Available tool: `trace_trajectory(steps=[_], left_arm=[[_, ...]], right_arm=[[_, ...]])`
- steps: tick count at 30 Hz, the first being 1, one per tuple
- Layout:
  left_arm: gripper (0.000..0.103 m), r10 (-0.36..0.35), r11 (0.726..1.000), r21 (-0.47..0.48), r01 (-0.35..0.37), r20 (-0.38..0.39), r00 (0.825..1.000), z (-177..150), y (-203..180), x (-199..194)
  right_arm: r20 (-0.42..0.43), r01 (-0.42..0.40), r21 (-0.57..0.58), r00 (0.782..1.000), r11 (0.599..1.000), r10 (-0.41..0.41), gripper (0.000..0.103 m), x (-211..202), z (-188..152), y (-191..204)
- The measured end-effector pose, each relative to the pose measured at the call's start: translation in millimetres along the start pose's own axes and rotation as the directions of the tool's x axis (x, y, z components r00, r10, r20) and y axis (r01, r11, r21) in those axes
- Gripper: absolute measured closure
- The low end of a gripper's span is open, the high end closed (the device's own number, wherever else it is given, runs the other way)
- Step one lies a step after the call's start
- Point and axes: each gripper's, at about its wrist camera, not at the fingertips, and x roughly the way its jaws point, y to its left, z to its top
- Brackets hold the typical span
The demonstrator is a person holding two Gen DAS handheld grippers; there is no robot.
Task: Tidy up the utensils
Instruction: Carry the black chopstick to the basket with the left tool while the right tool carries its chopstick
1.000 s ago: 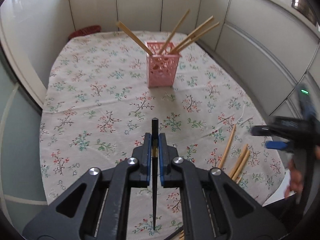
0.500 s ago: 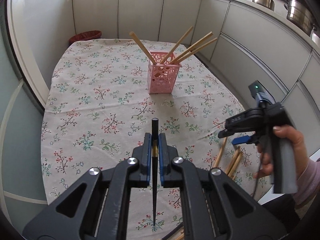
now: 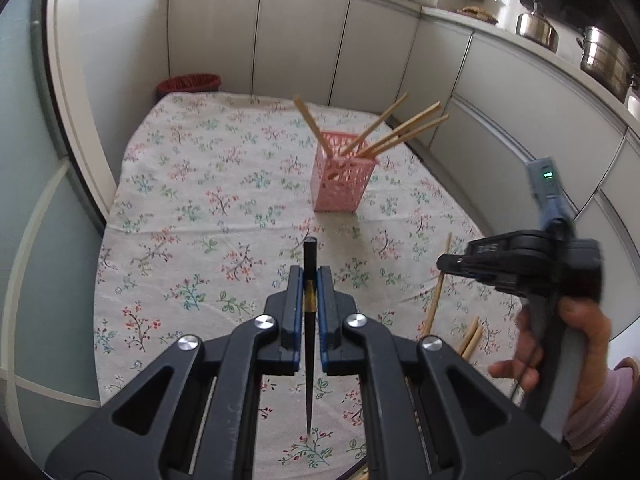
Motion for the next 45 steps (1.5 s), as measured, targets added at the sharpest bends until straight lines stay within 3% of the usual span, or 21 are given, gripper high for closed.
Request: trace_trajectory(steps=[6, 20, 28, 37, 45], left_arm=[[0.095, 0.004, 1.0, -0.008, -0.004, 0.067, 0.998, 6, -8, -25], [0.095, -0.032, 0.999, 0.002, 0.032, 0.117, 0.993, 33, -34, -71], [0.095, -0.038, 0.999, 0.019, 0.036, 0.136, 0.99, 55, -44, -85], [0.095, -0.027, 0.999, 0.028, 0.022, 0.193, 0.981, 107, -55, -85], [0.095, -0.003, 0.999, 0.034, -0.006, 0.257, 0.966, 157, -63, -64]], right_arm=[[0.143, -0.059, -0.132, 0.987, 0.99, 0.077, 0.097, -68, -18, 11], [0.271, -0.072, -0.215, 0.954, 0.974, 0.131, 0.097, -165, 1, 10], [0.327, -0.073, -0.215, 0.934, 0.974, 0.142, 0.097, -213, 29, 4], [0.392, -0.084, -0.207, 0.906, 0.975, 0.161, 0.097, -254, 72, 6], [0.493, -0.08, -0.201, 0.853, 0.976, 0.171, 0.097, -278, 132, 28]])
